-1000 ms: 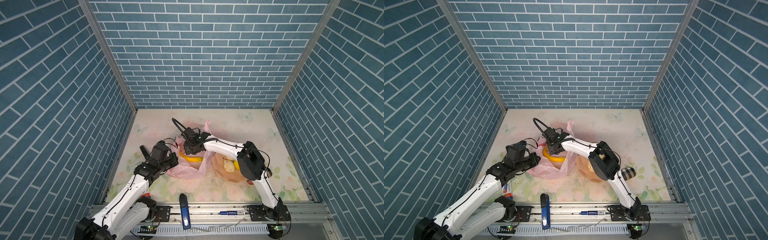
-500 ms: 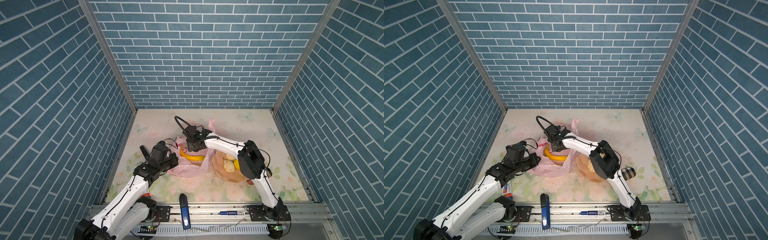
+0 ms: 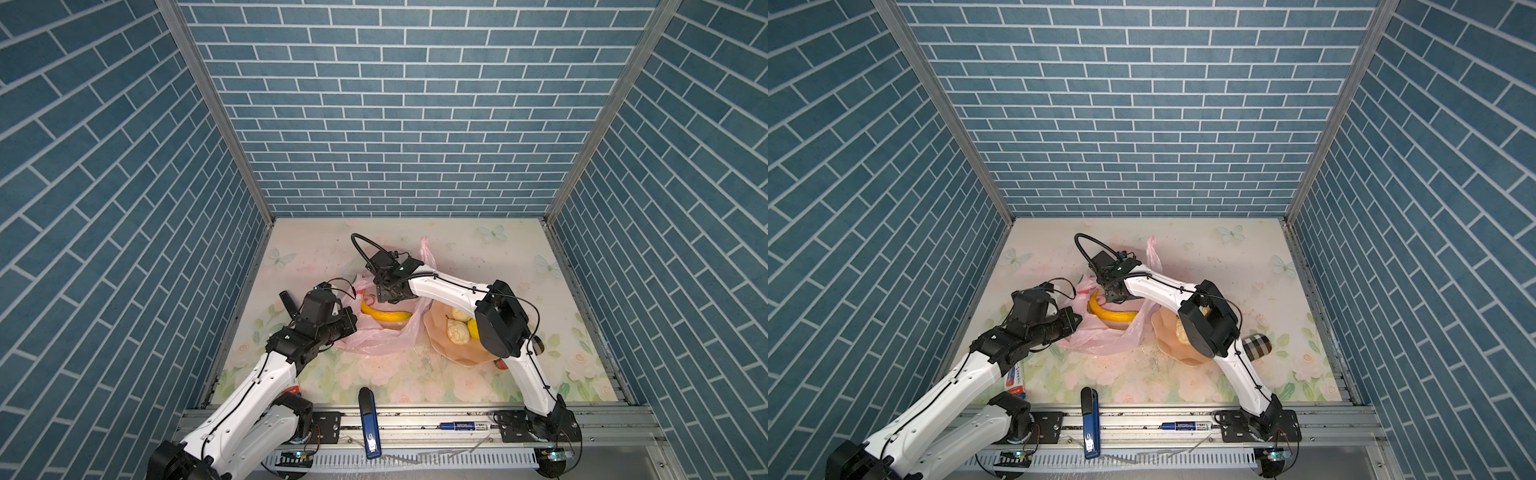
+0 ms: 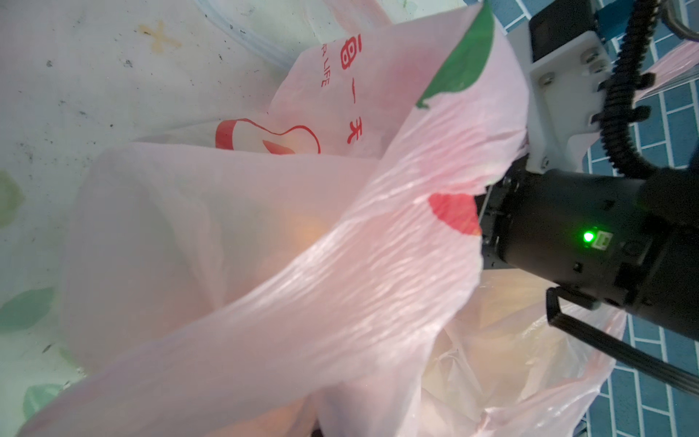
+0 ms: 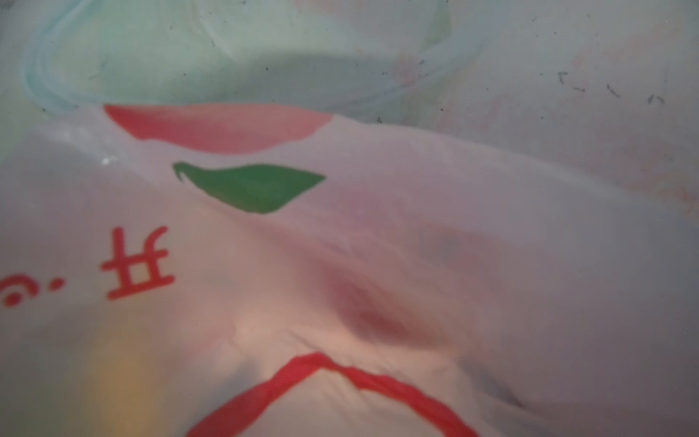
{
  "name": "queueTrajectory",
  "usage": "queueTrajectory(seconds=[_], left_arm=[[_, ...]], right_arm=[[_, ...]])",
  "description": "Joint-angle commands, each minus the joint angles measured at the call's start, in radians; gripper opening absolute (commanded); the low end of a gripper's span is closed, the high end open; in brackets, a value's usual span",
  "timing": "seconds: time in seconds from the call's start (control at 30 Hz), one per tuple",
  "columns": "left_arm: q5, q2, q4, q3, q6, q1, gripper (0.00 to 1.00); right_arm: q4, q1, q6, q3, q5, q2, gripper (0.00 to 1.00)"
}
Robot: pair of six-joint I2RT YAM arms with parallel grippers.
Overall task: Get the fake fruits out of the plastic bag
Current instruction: 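Move the right gripper back over the bag and reach inside, then grasp the red apple inside the bag with the right gripper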
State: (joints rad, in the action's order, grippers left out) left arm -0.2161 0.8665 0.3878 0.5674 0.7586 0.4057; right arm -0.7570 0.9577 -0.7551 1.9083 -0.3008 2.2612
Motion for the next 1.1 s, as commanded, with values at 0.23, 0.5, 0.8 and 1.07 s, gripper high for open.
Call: queueTrajectory(seconds=[0.23, 0.5, 0.8, 1.07], left_arm=[[-0.017, -0.017, 0.047, 0.000, -0.031, 0.003, 0.00], [-0.035, -0.012, 0.051, -0.015, -0.035, 0.004, 0.00], [-0.058, 0.006, 0.036, -0.026, -0.046, 0.003, 0.00], [-0.074, 0.022, 0.031, -0.026, -0.066, 0.003, 0.00]], right_arm=[[0.006, -0.036, -0.044, 0.072, -0.059, 0.052, 0.84], [0.130, -0.038, -0.039, 0.043, -0.096, 0.055, 0.83], [0.252, -0.040, -0.043, -0.018, -0.156, 0.055, 0.83], [0.275, -0.044, -0.054, 0.017, -0.168, 0.094, 0.83]])
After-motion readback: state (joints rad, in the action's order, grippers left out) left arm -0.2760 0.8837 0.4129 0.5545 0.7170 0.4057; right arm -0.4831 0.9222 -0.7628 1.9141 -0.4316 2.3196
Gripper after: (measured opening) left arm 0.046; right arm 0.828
